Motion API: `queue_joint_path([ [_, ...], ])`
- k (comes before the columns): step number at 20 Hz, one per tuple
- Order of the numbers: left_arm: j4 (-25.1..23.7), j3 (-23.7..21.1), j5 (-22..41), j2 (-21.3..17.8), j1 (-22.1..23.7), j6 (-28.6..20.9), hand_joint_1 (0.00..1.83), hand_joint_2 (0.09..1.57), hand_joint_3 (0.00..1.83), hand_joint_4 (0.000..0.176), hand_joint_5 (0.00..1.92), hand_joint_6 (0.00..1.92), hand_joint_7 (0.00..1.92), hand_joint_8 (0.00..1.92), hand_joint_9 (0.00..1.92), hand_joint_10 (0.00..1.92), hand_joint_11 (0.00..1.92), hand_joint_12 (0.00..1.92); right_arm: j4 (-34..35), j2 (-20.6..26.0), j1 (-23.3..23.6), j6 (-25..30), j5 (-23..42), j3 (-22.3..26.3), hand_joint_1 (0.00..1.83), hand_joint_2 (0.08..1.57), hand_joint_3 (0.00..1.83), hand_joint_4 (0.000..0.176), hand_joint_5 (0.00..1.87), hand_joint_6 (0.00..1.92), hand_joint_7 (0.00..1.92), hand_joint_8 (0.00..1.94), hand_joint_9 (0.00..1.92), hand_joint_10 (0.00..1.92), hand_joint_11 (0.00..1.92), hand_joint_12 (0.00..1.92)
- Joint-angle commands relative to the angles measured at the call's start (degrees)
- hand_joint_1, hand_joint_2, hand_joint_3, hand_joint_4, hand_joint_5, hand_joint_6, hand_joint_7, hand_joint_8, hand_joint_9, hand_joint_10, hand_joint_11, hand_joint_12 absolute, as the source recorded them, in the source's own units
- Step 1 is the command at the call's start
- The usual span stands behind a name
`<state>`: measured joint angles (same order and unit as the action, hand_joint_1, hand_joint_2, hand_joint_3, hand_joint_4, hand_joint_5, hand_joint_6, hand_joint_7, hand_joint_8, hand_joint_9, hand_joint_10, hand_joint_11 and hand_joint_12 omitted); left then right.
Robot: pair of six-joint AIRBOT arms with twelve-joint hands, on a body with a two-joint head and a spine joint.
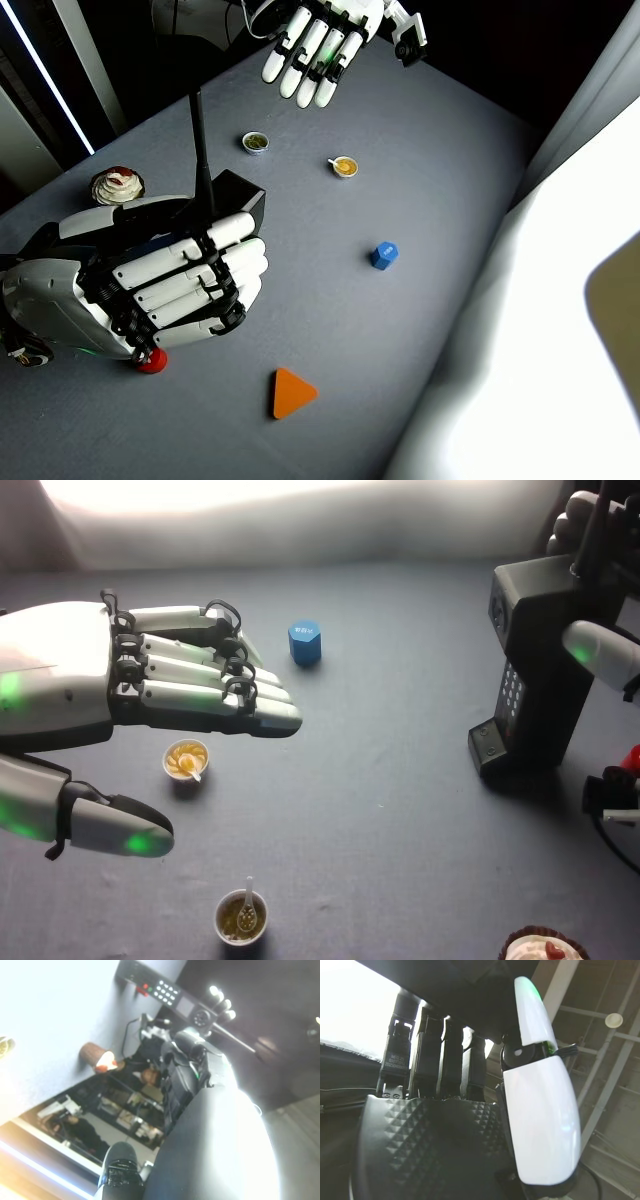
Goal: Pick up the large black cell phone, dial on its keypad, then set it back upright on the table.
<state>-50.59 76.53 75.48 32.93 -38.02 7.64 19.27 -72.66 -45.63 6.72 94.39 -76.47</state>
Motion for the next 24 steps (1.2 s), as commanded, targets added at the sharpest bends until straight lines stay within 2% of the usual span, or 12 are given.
queue_joint_path([
  [1, 4.00, -0.23, 5.35, -0.56, 1.14, 0.02, 0.06, 1.26, 0.00, 0.000, 0.28, 0.00, 0.38, 0.00, 0.42, 0.01, 0.03, 0.97, -0.18, 0.41, -0.11, 0.52, 6.68, -0.32, 1.12, 1.17, 0.00, 0.000, 0.49, 0.00, 0.57, 0.00, 0.63, 0.00, 0.28, 1.03],
  [4, 3.50, -0.16, 5.29, -0.60, 1.14, -0.29, 0.06, 1.26, 0.00, 0.002, 0.28, 0.00, 0.39, 0.00, 0.44, 0.01, 0.05, 0.98, -0.18, 0.42, -0.11, 0.52, 6.68, -0.32, 1.08, 1.15, 0.00, 0.000, 0.50, 0.01, 0.56, 0.00, 0.62, 0.00, 0.26, 1.02],
  [8, 3.30, -0.21, 5.25, -0.66, 1.15, -0.45, 0.05, 1.26, 0.00, 0.004, 0.28, 0.00, 0.37, 0.00, 0.41, 0.00, 0.02, 0.98, -0.19, 0.39, -0.12, 0.52, 6.68, -0.32, 1.03, 1.20, 0.00, 0.000, 0.47, 0.00, 0.51, 0.00, 0.56, 0.00, 0.20, 1.03],
  [11, 2.83, -0.30, 5.25, -0.69, 1.15, -0.66, 0.08, 1.26, 0.00, 0.005, 0.30, 0.01, 0.39, 0.01, 0.42, 0.00, 0.04, 0.99, -0.19, 0.39, -0.18, 0.47, 6.68, -0.30, 1.04, 1.15, 0.00, 0.000, 0.44, 0.01, 0.48, 0.01, 0.55, 0.00, 0.18, 1.03],
  [13, 2.73, -0.44, 5.10, -0.69, 1.14, -0.67, 0.08, 1.26, 0.00, 0.003, 0.30, 0.00, 0.38, 0.00, 0.40, 0.00, 0.03, 0.99, -0.19, 0.39, -0.19, 0.40, 6.68, -0.29, 0.94, 1.17, 0.00, 0.000, 0.42, 0.00, 0.46, 0.00, 0.51, 0.00, 0.16, 1.01],
  [18, 2.34, -0.57, 5.15, -0.67, 1.14, -0.69, 0.08, 1.25, 0.00, 0.004, 0.29, 0.00, 0.36, 0.00, 0.39, 0.00, 0.03, 0.93, -0.20, 0.38, -0.19, 0.36, 6.68, -0.26, 0.89, 1.15, 0.00, 0.000, 0.38, 0.00, 0.39, 0.00, 0.44, 0.00, 0.04, 1.04],
  [20, 2.14, -0.78, 5.20, -0.61, 1.14, -0.68, 0.05, 1.26, 0.00, 0.006, 0.28, 0.00, 0.35, 0.00, 0.37, 0.00, 0.04, 0.92, -0.20, 0.38, -0.19, 0.30, 6.68, -0.24, 0.81, 1.16, 0.00, 0.000, 0.36, 0.00, 0.36, 0.00, 0.38, 0.00, 0.00, 0.96],
  [21, 2.02, -0.77, 5.26, -0.64, 1.12, -0.69, 0.04, 1.27, 0.01, 0.009, 0.28, 0.00, 0.35, 0.00, 0.37, 0.00, 0.03, 0.91, -0.21, 0.38, -0.19, 0.26, 6.68, -0.18, 0.81, 1.14, 0.00, 0.000, 0.32, 0.00, 0.34, 0.00, 0.35, 0.00, 0.00, 0.85],
  [22, 1.99, -0.78, 5.26, -0.66, 1.12, -0.69, 0.04, 1.27, 0.01, 0.009, 0.28, 0.00, 0.35, 0.00, 0.37, 0.00, 0.03, 0.91, -0.21, 0.39, -0.19, 0.23, 6.68, -0.17, 0.81, 1.14, 0.00, 0.000, 0.32, 0.00, 0.34, 0.00, 0.35, 0.00, 0.00, 0.85],
  [24, 1.97, -0.89, 5.36, -0.81, 1.14, -0.83, 0.06, 1.26, 0.00, 0.005, 0.29, 0.00, 0.35, 0.00, 0.39, 0.01, 0.04, 0.91, -0.22, 0.36, -0.19, 0.23, 6.68, -0.15, 0.76, 1.13, 0.00, 0.000, 0.27, 0.00, 0.26, 0.00, 0.26, 0.00, 0.00, 0.69],
])
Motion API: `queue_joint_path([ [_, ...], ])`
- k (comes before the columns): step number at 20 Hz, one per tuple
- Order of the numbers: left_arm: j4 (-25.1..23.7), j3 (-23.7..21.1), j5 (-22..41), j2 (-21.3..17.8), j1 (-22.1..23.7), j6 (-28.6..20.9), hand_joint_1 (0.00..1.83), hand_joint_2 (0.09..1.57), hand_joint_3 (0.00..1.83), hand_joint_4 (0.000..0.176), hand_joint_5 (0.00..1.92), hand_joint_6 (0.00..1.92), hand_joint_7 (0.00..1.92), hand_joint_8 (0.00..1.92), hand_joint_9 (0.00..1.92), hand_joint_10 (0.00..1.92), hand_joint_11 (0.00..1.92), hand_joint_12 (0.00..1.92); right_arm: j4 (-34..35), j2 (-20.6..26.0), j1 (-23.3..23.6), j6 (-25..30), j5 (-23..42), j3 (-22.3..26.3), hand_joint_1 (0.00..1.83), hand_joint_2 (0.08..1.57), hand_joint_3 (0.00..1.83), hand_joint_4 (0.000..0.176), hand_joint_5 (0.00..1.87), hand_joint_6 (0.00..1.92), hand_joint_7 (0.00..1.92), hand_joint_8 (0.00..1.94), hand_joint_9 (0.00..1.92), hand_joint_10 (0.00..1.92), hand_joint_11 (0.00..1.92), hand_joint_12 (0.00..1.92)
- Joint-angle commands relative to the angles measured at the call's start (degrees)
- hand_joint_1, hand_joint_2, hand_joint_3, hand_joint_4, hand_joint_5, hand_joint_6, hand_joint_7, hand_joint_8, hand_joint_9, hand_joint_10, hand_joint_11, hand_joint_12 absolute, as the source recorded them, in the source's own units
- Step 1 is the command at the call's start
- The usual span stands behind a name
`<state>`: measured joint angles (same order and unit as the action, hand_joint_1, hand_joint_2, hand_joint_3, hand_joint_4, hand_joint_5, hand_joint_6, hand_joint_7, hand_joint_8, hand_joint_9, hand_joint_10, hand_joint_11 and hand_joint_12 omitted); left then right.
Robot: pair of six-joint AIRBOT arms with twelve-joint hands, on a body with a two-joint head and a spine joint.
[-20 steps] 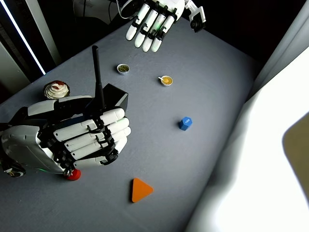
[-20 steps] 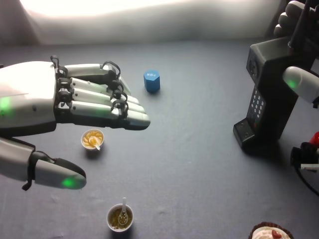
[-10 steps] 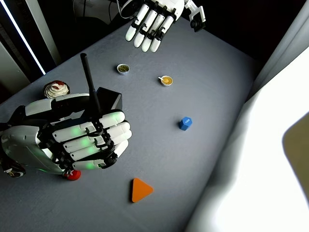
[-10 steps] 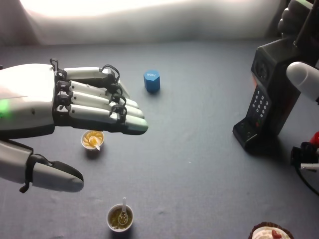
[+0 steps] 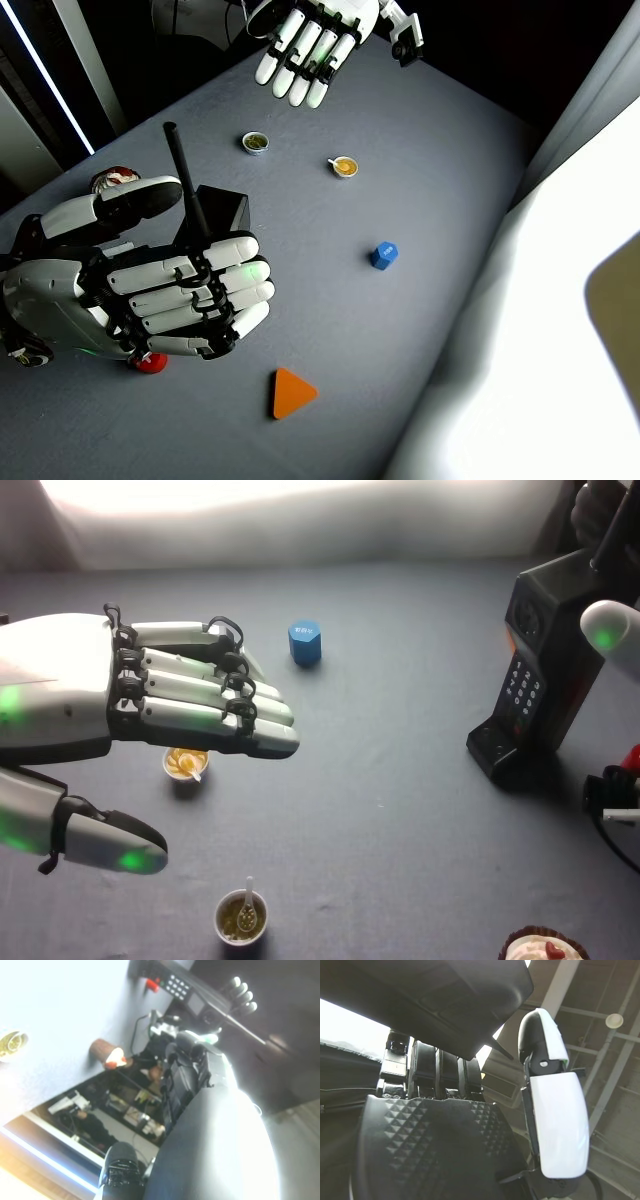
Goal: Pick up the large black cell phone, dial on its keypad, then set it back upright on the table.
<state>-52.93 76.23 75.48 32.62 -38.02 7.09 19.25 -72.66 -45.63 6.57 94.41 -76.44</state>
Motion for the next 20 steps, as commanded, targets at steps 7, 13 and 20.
queue_joint_path([
  [7, 4.14, -1.21, 5.13, -1.50, 1.16, -1.11, 0.05, 1.27, 0.00, 0.006, 0.28, 0.00, 0.34, 0.00, 0.37, 0.00, 0.03, 0.89, -0.20, 0.37, -0.14, 0.30, 6.65, -0.31, 0.69, 1.06, 0.00, 0.000, 0.20, 0.00, 0.18, 0.00, 0.20, 0.00, 0.00, 0.46],
  [13, 3.08, -1.58, 5.05, -2.09, 1.23, -1.62, 0.05, 1.28, 0.00, 0.013, 0.29, 0.00, 0.35, 0.00, 0.37, 0.00, 0.05, 0.87, -0.03, 0.74, 0.19, 0.30, 6.65, -0.54, 0.50, 0.95, 0.00, 0.000, 0.06, 0.00, 0.07, 0.00, 0.09, 0.00, 0.00, 0.21],
  [20, 3.80, -1.78, 4.19, -2.66, 1.47, -2.21, 0.03, 1.28, 0.00, 0.003, 0.28, 0.00, 0.35, 0.00, 0.37, 0.00, 0.05, 0.87, 1.01, 2.70, 1.15, 0.31, 6.65, 0.20, 0.44, 0.92, 0.00, 0.000, 0.00, 0.00, 0.00, 0.00, 0.00, 0.00, 0.00, 0.00],
])
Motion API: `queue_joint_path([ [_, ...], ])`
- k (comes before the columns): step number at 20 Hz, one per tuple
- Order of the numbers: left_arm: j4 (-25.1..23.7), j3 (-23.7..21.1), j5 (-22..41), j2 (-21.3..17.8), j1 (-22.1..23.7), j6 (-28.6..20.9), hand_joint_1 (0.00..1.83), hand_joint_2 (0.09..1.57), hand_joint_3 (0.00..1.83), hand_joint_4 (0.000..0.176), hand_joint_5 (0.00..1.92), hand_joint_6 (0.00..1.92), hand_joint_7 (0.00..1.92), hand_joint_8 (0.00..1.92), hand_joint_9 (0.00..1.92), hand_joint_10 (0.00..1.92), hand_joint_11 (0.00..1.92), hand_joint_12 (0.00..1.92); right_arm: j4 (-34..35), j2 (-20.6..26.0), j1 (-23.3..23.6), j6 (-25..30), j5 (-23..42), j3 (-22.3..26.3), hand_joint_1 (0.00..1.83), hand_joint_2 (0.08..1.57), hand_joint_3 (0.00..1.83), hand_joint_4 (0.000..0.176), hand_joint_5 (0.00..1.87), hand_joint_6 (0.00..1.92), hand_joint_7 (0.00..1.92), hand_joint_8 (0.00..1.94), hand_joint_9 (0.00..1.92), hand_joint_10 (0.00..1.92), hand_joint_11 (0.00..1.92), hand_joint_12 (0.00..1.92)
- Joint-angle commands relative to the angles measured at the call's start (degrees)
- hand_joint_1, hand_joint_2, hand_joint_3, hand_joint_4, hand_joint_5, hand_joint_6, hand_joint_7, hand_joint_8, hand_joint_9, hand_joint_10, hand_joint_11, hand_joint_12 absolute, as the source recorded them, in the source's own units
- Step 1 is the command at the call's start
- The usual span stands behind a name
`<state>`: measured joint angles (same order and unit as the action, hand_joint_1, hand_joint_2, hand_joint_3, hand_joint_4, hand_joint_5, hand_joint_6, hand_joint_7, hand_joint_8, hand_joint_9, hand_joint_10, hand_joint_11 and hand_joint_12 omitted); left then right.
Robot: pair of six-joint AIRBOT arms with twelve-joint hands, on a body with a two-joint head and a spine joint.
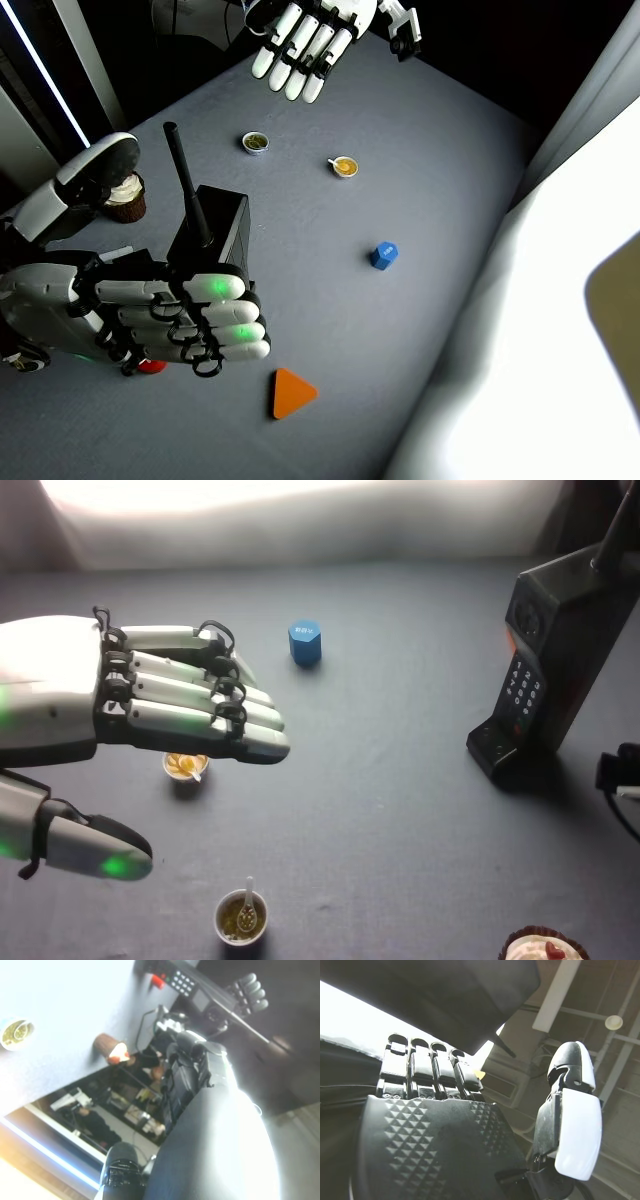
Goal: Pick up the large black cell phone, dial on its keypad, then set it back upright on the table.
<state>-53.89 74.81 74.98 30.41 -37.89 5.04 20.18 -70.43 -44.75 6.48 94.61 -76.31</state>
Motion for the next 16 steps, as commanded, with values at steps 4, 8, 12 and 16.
queue_joint_path([
  [4, 4.98, -0.38, 4.60, -0.79, 1.35, -0.14, 0.05, 1.27, 0.00, 0.001, 0.28, 0.00, 0.36, 0.00, 0.37, 0.00, 0.04, 0.89, 0.53, 2.51, 0.33, 0.40, 6.46, 1.49, 0.30, 0.92, 0.00, 0.002, 0.00, 0.00, 0.00, 0.00, 0.00, 0.00, 0.01, 0.01],
  [8, 5.00, -0.41, 4.58, -1.03, 1.36, -0.15, 0.06, 1.27, 0.00, 0.000, 0.28, 0.00, 0.35, 0.00, 0.36, 0.00, 0.04, 0.89, 0.54, 5.18, 0.33, 0.40, 6.46, 4.14, 0.37, 0.89, 0.00, 0.000, 0.00, 0.00, 0.00, 0.00, 0.00, 0.00, 0.00, 0.00],
  [12, 5.07, -0.40, 4.42, -1.10, 1.39, -0.14, 0.07, 1.27, 0.00, 0.000, 0.27, 0.00, 0.36, 0.01, 0.38, 0.01, 0.04, 0.89, 0.53, 9.12, 0.39, 0.40, 6.45, 8.30, 0.13, 0.96, 0.02, 0.000, 0.00, 0.00, 0.00, 0.00, 0.00, 0.00, 0.02, 0.01],
  [16, 4.93, -0.38, 4.37, -1.19, 1.39, -0.13, 0.04, 1.27, 0.00, 0.000, 0.27, 0.00, 0.37, 0.00, 0.39, 0.01, 0.04, 0.92, -0.19, 12.84, -0.04, 0.68, 6.06, 11.02, 0.18, 0.96, 0.01, 0.000, 0.00, 0.00, 0.00, 0.00, 0.00, 0.00, 0.06, 0.03],
])
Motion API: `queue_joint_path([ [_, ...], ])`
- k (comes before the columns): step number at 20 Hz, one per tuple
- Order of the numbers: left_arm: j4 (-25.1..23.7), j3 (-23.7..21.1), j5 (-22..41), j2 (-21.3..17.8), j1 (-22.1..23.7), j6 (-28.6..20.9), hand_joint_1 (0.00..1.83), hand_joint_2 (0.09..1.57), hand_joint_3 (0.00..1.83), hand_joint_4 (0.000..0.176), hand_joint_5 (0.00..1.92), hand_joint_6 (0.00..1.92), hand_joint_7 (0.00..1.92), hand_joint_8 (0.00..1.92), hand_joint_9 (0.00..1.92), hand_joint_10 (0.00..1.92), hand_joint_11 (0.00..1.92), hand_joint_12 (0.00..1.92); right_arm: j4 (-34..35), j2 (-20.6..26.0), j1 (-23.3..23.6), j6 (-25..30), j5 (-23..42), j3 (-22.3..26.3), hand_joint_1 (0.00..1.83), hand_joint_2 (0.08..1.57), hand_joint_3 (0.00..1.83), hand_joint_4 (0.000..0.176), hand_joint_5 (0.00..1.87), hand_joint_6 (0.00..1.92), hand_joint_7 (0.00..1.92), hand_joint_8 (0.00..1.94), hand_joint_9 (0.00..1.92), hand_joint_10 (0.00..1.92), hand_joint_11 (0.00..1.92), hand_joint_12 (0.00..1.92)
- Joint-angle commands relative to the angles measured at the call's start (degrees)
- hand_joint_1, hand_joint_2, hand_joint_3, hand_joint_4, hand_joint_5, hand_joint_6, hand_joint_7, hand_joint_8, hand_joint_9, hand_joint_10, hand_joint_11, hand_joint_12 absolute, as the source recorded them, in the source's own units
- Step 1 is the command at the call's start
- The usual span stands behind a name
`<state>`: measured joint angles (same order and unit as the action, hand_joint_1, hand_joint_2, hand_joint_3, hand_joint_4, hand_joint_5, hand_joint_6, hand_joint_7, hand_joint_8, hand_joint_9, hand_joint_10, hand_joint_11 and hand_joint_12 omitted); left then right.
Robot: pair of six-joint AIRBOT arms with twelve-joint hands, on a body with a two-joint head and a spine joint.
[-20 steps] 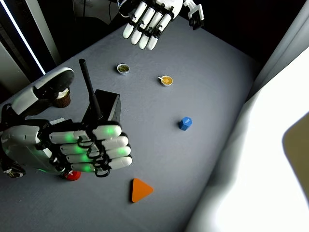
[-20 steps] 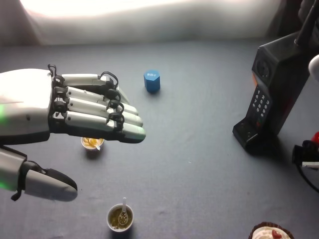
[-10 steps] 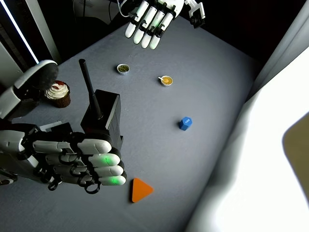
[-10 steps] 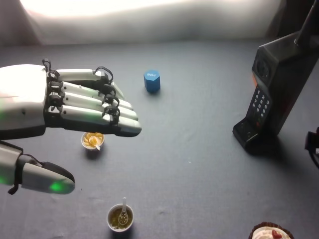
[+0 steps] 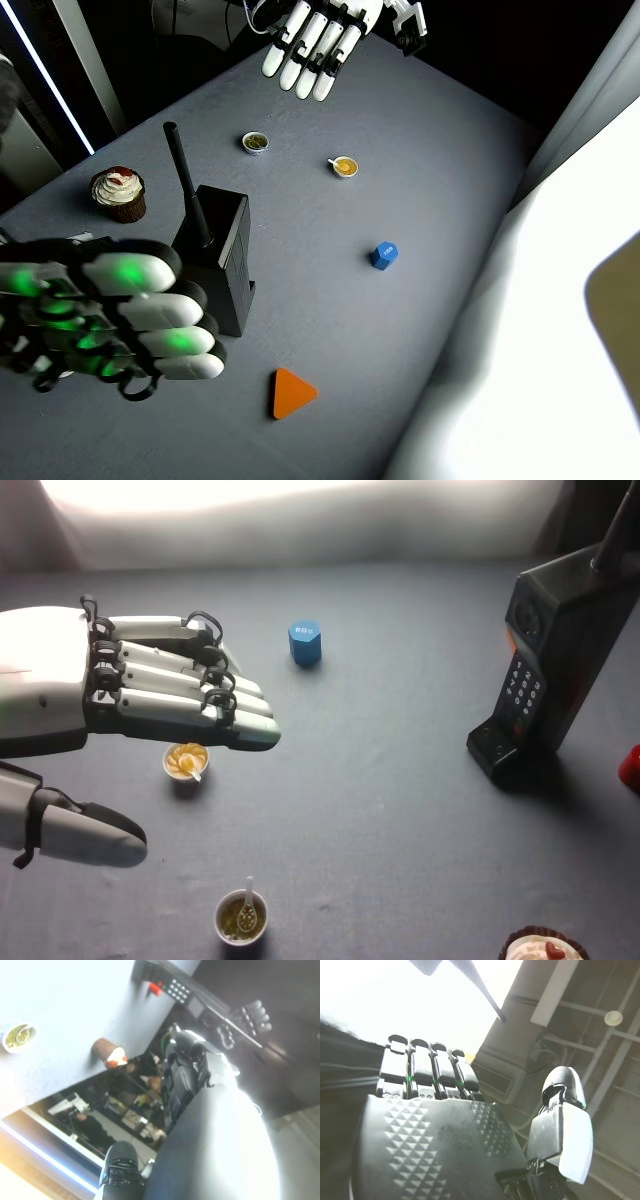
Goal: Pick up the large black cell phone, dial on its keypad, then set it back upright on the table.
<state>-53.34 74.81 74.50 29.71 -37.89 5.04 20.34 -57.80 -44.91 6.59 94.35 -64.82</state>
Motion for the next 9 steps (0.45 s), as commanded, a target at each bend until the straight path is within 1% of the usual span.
queue_joint_path([
  [1, 4.34, -0.38, 4.80, -0.57, 1.39, -0.13, 0.04, 1.27, 0.00, 0.000, 0.27, 0.00, 0.37, 0.00, 0.39, 0.01, 0.04, 0.92, -0.82, 1.83, -0.07, 0.83, 6.15, 0.77, 0.18, 0.96, 0.01, 0.000, 0.00, 0.00, 0.00, 0.00, 0.00, 0.00, 0.06, 0.03],
  [4, 4.34, -0.37, 4.78, -0.80, 1.39, -0.13, 0.09, 1.26, 0.00, 0.001, 0.28, 0.01, 0.38, 0.00, 0.40, 0.01, 0.05, 0.94, -1.89, 6.19, -0.85, 1.64, 5.73, 4.52, 0.18, 0.97, 0.01, 0.000, 0.00, 0.00, 0.00, 0.00, 0.00, 0.00, 0.07, 0.05],
  [5, 4.34, -0.36, 4.75, -0.88, 1.39, -0.13, 0.09, 1.26, 0.00, 0.005, 0.29, 0.01, 0.39, 0.01, 0.41, 0.01, 0.05, 0.94, -2.91, 7.29, -0.98, 1.64, 5.74, 5.94, 0.16, 0.97, 0.01, 0.000, 0.00, 0.00, 0.00, 0.00, 0.00, 0.00, 0.07, 0.05],
  [6, 4.34, -0.36, 4.79, -0.93, 1.39, -0.14, 0.10, 1.26, 0.00, 0.004, 0.29, 0.01, 0.39, 0.01, 0.42, 0.01, 0.06, 0.94, -4.20, 9.53, -1.25, 1.64, 5.87, 7.34, 0.18, 0.97, 0.01, 0.000, 0.00, 0.00, 0.00, 0.00, 0.00, 0.00, 0.06, 0.04],
  [7, 4.34, -0.36, 4.74, -1.00, 1.39, -0.14, 0.11, 1.25, 0.00, 0.001, 0.30, 0.01, 0.40, 0.01, 0.42, 0.01, 0.07, 0.94, -4.16, 11.32, -1.34, 1.63, 5.87, 8.33, 0.20, 0.97, 0.01, 0.000, 0.00, 0.00, 0.00, 0.00, 0.00, 0.00, 0.06, 0.05],
  [8, 4.35, -0.41, 4.75, -1.20, 1.39, -0.16, 0.12, 1.25, 0.00, 0.004, 0.29, 0.00, 0.39, 0.00, 0.41, 0.01, 0.06, 0.94, -4.16, 12.60, -1.94, 1.63, 5.76, 8.84, 0.18, 0.97, 0.00, 0.000, 0.00, 0.00, 0.00, 0.00, 0.00, 0.00, 0.07, 0.06],
  [9, 4.35, -0.38, 4.70, -1.32, 1.39, -0.16, 0.15, 1.24, 0.00, 0.003, 0.29, 0.00, 0.39, 0.00, 0.41, 0.00, 0.05, 0.94, -3.89, 14.23, -2.75, 1.63, 5.78, 9.23, 0.17, 0.97, 0.00, 0.000, 0.00, 0.00, 0.00, 0.00, 0.00, 0.00, 0.07, 0.06],
])
